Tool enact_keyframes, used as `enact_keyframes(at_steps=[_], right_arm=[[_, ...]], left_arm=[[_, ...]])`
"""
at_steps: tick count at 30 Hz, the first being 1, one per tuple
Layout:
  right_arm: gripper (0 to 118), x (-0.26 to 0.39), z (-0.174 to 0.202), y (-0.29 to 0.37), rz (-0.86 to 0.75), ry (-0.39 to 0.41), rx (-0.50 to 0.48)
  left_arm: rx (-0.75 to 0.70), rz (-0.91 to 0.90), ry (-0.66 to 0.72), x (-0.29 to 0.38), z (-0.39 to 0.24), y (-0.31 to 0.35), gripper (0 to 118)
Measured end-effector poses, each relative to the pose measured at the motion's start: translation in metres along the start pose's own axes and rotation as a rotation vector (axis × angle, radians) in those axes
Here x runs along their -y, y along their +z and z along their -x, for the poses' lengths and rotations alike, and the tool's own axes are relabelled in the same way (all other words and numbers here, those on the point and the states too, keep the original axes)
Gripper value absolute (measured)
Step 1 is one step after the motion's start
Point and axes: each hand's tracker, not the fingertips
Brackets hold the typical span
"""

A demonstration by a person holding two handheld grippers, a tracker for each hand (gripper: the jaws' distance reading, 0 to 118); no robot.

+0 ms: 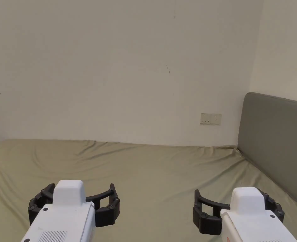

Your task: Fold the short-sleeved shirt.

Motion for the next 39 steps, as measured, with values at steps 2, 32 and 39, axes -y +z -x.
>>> enact_keyframes(at_steps=[2,32,39], right_arm=[[118,0.0002,-0.0002,0.0002,0.002,-0.006,0.001],[118,0.0033,0.0013,0.0035,0.006,-0.002,0.017],[118,0.0031,0.0006,0.0023,0.003,-0.006,0.014]], left_arm=[[0.004,0.000,-0.001,0.0008,-0.0005,0.0012,118],[-0.002,-0.007,-0.060,0.0026,-0.0067,0.0050,118],[-0.007,-0.010,-0.048,0.0002,-0.0059,0.0048,118]])
